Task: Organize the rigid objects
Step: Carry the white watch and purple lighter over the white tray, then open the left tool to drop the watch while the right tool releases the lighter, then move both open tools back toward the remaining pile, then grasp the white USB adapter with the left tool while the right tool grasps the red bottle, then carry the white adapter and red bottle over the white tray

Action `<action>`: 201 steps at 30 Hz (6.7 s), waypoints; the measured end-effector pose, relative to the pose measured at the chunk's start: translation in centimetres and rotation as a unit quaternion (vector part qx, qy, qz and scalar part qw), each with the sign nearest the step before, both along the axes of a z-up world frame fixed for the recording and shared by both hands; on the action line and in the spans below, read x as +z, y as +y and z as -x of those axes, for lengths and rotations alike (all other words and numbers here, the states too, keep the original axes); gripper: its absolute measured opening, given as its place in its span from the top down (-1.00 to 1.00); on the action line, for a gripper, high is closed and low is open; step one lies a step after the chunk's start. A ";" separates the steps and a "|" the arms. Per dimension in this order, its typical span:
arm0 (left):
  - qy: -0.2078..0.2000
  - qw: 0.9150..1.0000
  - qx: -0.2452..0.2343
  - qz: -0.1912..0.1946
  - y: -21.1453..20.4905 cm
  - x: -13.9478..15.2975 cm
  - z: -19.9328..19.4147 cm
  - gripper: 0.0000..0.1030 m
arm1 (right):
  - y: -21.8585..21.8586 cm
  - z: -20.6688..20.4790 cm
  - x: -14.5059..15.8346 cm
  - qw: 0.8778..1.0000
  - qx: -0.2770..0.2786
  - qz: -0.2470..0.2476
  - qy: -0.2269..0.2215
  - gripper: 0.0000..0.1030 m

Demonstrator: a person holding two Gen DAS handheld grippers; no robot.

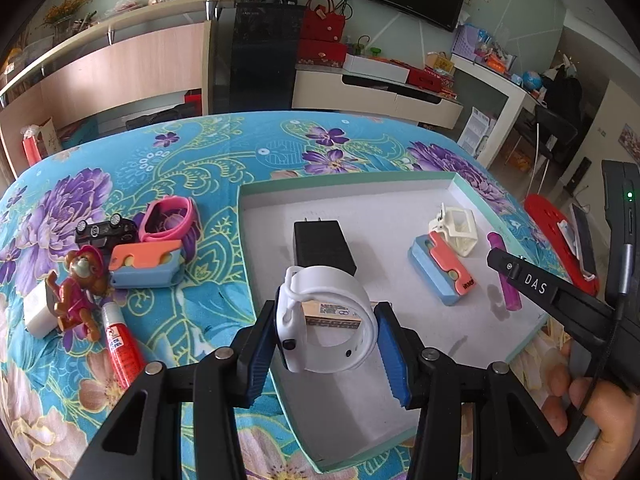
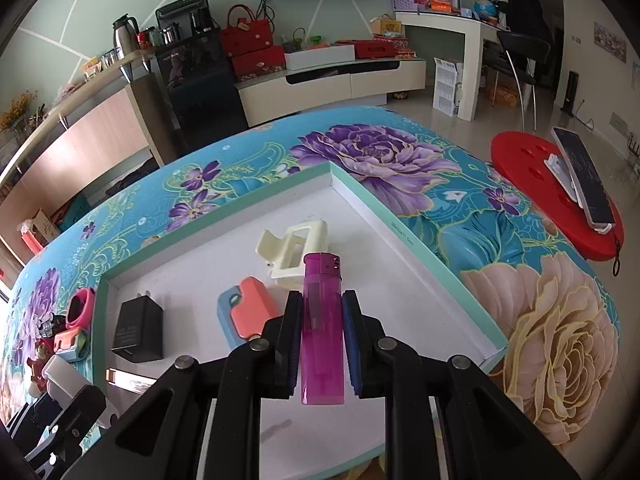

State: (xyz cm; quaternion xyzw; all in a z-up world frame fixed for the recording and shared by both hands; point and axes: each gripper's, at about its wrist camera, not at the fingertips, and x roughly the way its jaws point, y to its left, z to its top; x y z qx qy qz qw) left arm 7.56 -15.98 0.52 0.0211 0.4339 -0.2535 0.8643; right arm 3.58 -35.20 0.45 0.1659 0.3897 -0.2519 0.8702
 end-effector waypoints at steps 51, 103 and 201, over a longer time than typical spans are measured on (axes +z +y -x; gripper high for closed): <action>-0.013 0.980 0.199 -0.001 9.6 0.2 -4.0 -1.00 | 3.1 -1.7 -0.6 0.998 0.057 0.009 0.001 -0.78; 0.006 0.935 0.355 0.024 22.6 0.0 -4.6 -1.00 | 16.5 -4.7 1.7 0.956 0.286 0.008 -0.068 -0.80; -0.071 0.960 0.272 0.006 19.2 2.3 -6.2 -0.18 | 19.3 -7.3 0.6 0.944 0.325 -0.033 -0.045 0.46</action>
